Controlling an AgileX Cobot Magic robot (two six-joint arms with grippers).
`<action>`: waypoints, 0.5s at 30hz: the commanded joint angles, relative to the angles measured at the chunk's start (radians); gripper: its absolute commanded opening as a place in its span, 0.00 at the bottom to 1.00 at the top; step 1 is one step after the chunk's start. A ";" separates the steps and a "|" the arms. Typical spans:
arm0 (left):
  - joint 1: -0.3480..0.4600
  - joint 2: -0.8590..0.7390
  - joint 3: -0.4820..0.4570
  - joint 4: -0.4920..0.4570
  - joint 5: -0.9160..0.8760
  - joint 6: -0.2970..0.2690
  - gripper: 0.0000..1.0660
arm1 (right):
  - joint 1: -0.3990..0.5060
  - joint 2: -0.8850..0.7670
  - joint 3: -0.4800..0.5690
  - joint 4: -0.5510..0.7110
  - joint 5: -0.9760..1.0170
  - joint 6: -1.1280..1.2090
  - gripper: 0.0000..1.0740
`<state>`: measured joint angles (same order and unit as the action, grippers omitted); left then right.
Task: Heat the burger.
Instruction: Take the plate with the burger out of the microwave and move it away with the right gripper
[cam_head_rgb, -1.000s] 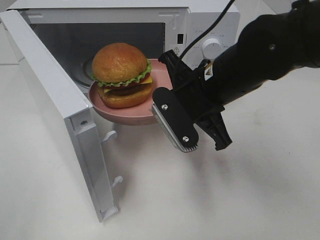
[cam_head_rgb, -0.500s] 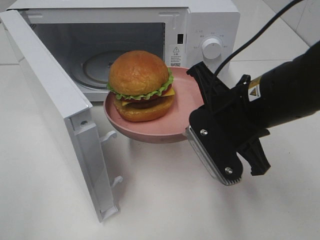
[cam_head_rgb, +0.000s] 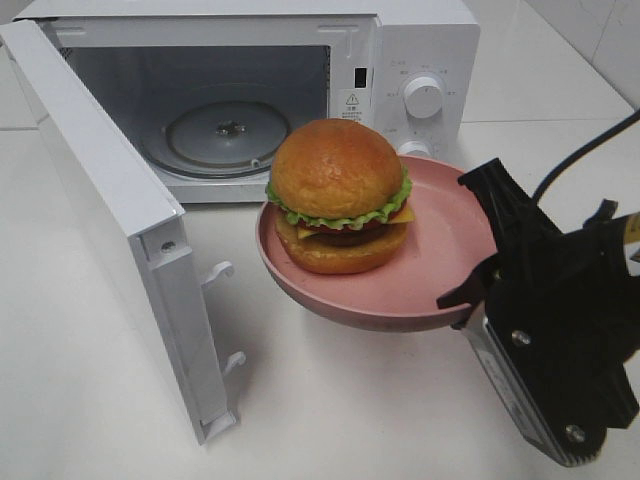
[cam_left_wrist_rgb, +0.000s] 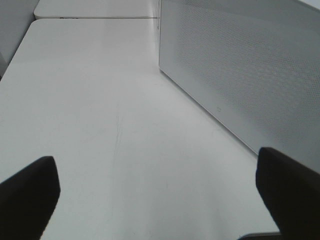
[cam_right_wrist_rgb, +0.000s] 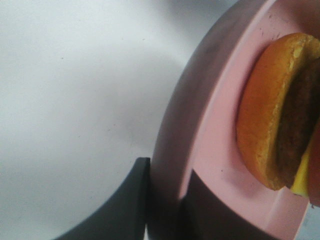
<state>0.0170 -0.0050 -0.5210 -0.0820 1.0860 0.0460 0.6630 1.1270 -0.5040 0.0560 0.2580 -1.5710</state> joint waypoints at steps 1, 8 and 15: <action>0.003 -0.006 0.003 -0.002 -0.013 0.000 0.94 | 0.004 -0.080 0.024 -0.056 -0.028 0.076 0.00; 0.003 -0.006 0.003 -0.002 -0.013 0.000 0.94 | 0.004 -0.212 0.074 -0.146 0.054 0.186 0.00; 0.003 -0.006 0.003 -0.002 -0.013 0.000 0.94 | 0.004 -0.333 0.117 -0.189 0.141 0.263 0.00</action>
<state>0.0170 -0.0050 -0.5210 -0.0820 1.0860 0.0460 0.6630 0.8340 -0.3840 -0.1070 0.4330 -1.3350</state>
